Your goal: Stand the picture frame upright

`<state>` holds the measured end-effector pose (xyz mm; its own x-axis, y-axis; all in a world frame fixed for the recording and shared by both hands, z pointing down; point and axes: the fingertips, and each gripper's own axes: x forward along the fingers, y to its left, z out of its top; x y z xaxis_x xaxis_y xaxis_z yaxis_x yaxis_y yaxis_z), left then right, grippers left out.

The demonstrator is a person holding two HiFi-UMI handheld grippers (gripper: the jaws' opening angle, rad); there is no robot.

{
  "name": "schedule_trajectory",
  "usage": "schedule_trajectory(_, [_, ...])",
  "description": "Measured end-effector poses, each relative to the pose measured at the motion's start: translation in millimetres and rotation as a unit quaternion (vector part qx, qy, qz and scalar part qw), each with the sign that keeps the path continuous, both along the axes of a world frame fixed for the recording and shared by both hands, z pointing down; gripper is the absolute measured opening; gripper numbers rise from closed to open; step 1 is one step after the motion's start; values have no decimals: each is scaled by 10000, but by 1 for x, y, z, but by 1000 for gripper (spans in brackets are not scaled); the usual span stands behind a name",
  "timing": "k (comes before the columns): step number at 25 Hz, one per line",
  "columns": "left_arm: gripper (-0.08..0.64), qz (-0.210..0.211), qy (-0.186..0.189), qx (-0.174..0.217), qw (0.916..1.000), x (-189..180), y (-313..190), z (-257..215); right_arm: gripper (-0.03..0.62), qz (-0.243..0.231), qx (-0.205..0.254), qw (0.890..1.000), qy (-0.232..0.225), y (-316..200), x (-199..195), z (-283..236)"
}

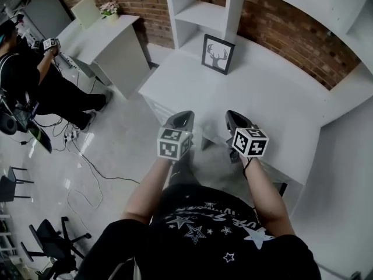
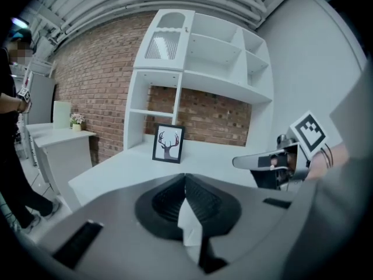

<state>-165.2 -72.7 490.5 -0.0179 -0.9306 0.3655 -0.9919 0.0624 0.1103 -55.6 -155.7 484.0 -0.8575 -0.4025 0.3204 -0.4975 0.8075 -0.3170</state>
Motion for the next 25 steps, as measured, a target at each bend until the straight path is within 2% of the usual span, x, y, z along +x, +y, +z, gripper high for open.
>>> schedule_trajectory(8, [18, -513, 9, 54, 9987, 19, 56, -8, 20, -429, -100, 9990, -115, 41, 10, -3])
schedule_trajectory(14, [18, -797, -41, 117, 9967, 15, 88, -18, 20, -701, -159, 9973, -147, 68, 5, -2])
schedule_trajectory(25, [18, -986, -3, 220, 9949, 6, 128, -22, 17, -827, -120, 9965, -79, 99, -10, -1])
